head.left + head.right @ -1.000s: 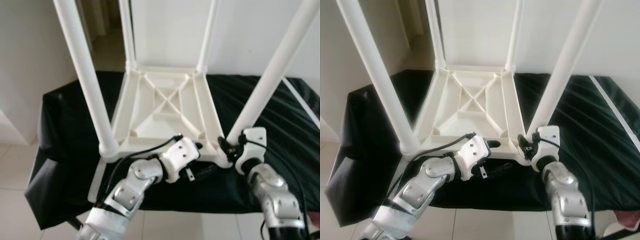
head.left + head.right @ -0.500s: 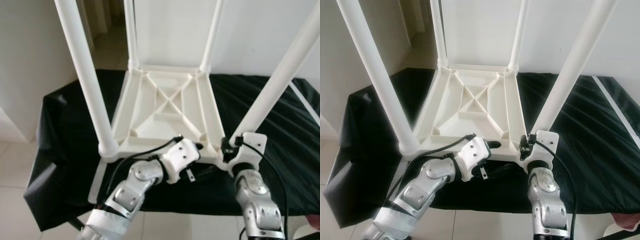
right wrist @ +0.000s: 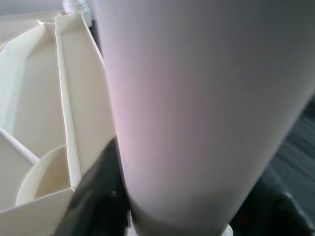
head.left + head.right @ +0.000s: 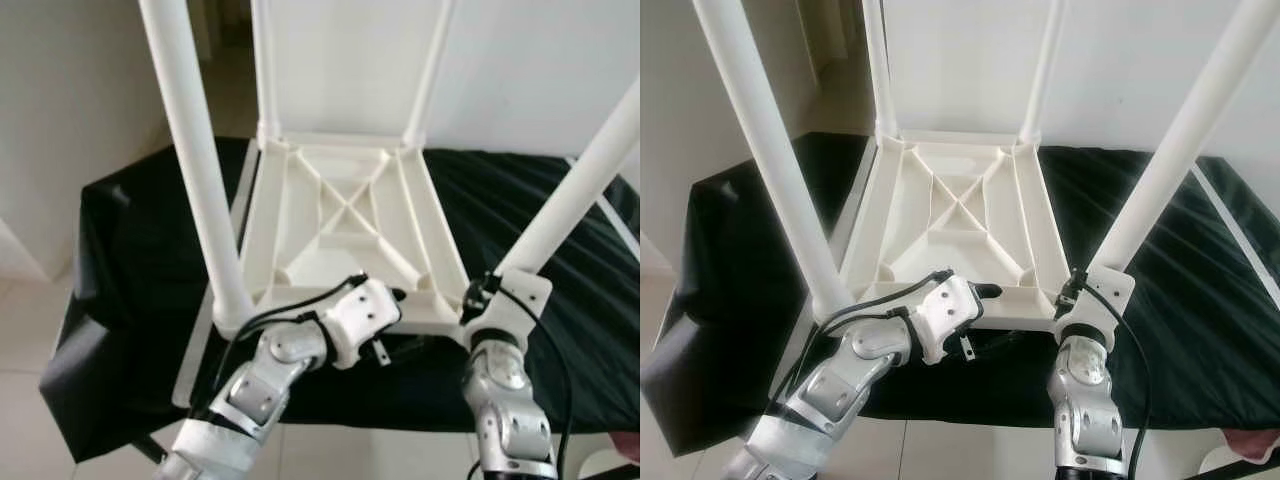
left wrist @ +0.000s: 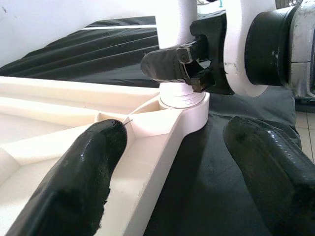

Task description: Building children table

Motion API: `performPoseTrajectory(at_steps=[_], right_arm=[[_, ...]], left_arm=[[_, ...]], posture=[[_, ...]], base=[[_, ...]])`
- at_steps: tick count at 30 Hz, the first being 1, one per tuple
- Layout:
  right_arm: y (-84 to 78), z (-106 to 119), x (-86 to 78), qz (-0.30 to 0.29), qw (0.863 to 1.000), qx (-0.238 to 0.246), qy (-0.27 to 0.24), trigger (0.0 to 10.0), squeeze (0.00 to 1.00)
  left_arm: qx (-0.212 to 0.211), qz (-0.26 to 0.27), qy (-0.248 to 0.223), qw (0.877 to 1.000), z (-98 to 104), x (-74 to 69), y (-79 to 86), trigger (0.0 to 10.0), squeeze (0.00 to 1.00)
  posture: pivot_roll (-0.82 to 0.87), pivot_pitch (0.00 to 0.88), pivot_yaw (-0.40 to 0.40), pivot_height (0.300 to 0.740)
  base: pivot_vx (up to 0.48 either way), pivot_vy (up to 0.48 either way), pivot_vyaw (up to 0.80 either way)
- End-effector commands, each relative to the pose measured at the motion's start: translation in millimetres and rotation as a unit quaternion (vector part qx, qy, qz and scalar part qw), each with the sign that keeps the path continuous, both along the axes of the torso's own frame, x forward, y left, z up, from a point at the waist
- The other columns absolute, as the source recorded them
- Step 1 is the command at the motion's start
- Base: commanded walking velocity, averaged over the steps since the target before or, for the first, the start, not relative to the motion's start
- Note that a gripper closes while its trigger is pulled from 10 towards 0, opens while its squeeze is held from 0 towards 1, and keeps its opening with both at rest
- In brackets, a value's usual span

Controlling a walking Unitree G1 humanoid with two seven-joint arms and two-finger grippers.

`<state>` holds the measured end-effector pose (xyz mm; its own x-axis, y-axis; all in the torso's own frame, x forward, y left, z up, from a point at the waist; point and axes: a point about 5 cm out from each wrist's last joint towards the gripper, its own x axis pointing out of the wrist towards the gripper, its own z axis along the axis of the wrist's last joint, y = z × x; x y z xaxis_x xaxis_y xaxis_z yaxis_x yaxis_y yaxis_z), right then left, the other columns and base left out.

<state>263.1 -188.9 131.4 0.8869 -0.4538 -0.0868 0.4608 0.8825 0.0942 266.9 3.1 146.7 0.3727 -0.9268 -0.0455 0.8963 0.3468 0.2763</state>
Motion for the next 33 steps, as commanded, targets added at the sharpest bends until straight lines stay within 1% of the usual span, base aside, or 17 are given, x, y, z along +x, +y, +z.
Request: performPoseTrajectory(at_steps=[1, 4, 8, 10, 12, 13, 16, 17, 18, 19, 20, 22, 24, 26, 29, 31, 33], right_arm=[[-1.9, -13.8, -3.9, -0.019, 0.999, 0.02, 0.031, 10.0, 1.0], [-4.5, -10.1, -3.2, -0.002, 1.0, 0.005, 0.022, 10.0, 1.0], [-5.3, -5.2, -1.9, 0.012, 1.0, 0.002, 0.01, 10.0, 1.0], [-6.0, -1.4, 1.0, 0.04, 0.999, 0.004, -0.004, 10.0, 1.0], [-8.0, 0.0, 4.0, 0.06, 0.998, 0.011, -0.007, 10.0, 1.0], [-8.0, 0.0, 4.0, 0.06, 0.998, 0.011, -0.007, 10.0, 1.0], [-9.9, 2.2, 7.2, 0.087, 0.996, 0.008, -0.012, 10.0, 1.0], [-10.2, 2.6, 8.1, 0.102, 0.995, 0.006, -0.012, 10.0, 0.41], [-10.5, 3.1, 9.6, 0.118, 0.993, 0.005, -0.014, 10.0, 0.0], [-10.8, 3.0, 10.1, 0.135, 0.991, -0.003, -0.012, 10.0, 0.0], [-10.8, 3.0, 10.1, 0.135, 0.991, -0.003, -0.012, 10.0, 0.0], [-11.9, 3.0, 10.8, 0.159, 0.987, -0.013, -0.01, 10.0, 0.0], [-11.9, 3.0, 10.8, 0.159, 0.987, -0.013, -0.01, 10.0, 0.0], [-16.1, 2.2, 9.7, 0.189, 0.982, -0.03, -0.005, 10.0, 0.0], [-18.6, 2.3, 9.1, 0.208, 0.977, -0.042, -0.003, 10.0, 0.0], [-24.0, 0.3, 8.4, 0.267, 0.959, -0.097, 0.012, 10.0, 0.0], [-24.0, 0.3, 8.4, 0.267, 0.959, -0.097, 0.012, 10.0, 0.0]], left_arm=[[-0.009, 0.023, 0.0, 1.0, 2.6, 3.7, 2.8, 10.0, 0.0], [-0.019, 0.032, 0.001, 0.999, 4.9, 6.3, -0.7, 10.0, 0.0], [-0.025, 0.031, -0.001, 0.999, 8.1, 5.2, -4.4, 10.0, 0.0], [-0.043, 0.025, -0.003, 0.999, 12.6, 3.2, -6.0, 10.0, 0.0], [-0.052, 0.016, 0.01, 0.998, 14.4, 1.5, -6.0, 10.0, 0.0], [-0.052, 0.016, 0.01, 0.998, 14.4, 1.5, -6.0, 10.0, 0.0], [-0.039, 0.012, 0.013, 0.999, 12.8, 1.1, -4.0, 10.0, 0.0], [-0.037, 0.007, 0.02, 0.999, 11.8, 0.2, -3.2, 10.0, 0.0], [-0.042, -0.007, 0.031, 0.999, 11.2, -1.6, -3.2, 10.0, 0.0], [-0.037, -0.018, 0.033, 0.999, 9.7, -3.8, -4.1, 10.0, 0.0], [-0.037, -0.018, 0.033, 0.999, 9.7, -3.8, -4.1, 10.0, 0.0], [-0.031, -0.036, 0.031, 0.998, 8.3, -7.3, -6.4, 10.0, 0.0], [-0.031, -0.036, 0.031, 0.998, 8.3, -7.3, -6.4, 10.0, 0.0], [-0.028, -0.051, 0.034, 0.998, 7.5, -11.3, -8.3, 10.0, 0.0], [-0.027, -0.057, 0.04, 0.997, 6.7, -12.3, -8.6, 10.0, 0.0], [-0.015, -0.064, 0.034, 0.997, 5.7, -11.3, -10.1, 10.0, 0.0], [-0.015, -0.064, 0.034, 0.997, 5.7, -11.3, -10.1, 10.0, 0.0]], posture=[[0.02, 0.0, -0.061, 0.74], [0.01, 0.0, -0.064, 0.74], [0.01, 0.0, -0.061, 0.74], [0.0, 0.0, -0.052, 0.74], [0.0, 0.0, -0.049, 0.74], [0.0, 0.0, -0.049, 0.74], [0.0, 0.0, -0.04, 0.74], [0.0, 0.0, -0.04, 0.74], [-0.01, 0.0, -0.035, 0.74], [-0.02, 0.0, -0.03, 0.74], [-0.02, 0.0, -0.03, 0.74], [-0.02, 0.0, -0.026, 0.74], [-0.02, 0.0, -0.026, 0.74], [-0.04, 0.0, -0.015, 0.74], [-0.04, 0.0, -0.012, 0.74], [-0.06, 0.0, -0.004, 0.74], [-0.06, 0.0, -0.004, 0.74]], base=[[0.0, 0.0, 0.0], [0.0, 0.0, 0.0], [0.0, 0.0, 0.0], [0.0, 0.0, 0.0], [0.0, 0.0, 0.0], [0.0, 0.0, 0.0], [0.0, 0.0, 0.0], [0.0, 0.0, 0.0], [0.0, 0.0, 0.0], [0.0, 0.0, 0.0], [0.0, 0.0, 0.0], [0.0, 0.0, 0.0], [0.0, 0.0, 0.0], [0.0, 0.0, 0.0], [0.0, 0.0, 0.0], [0.0, 0.0, 0.0], [0.0, 0.0, 0.0]])
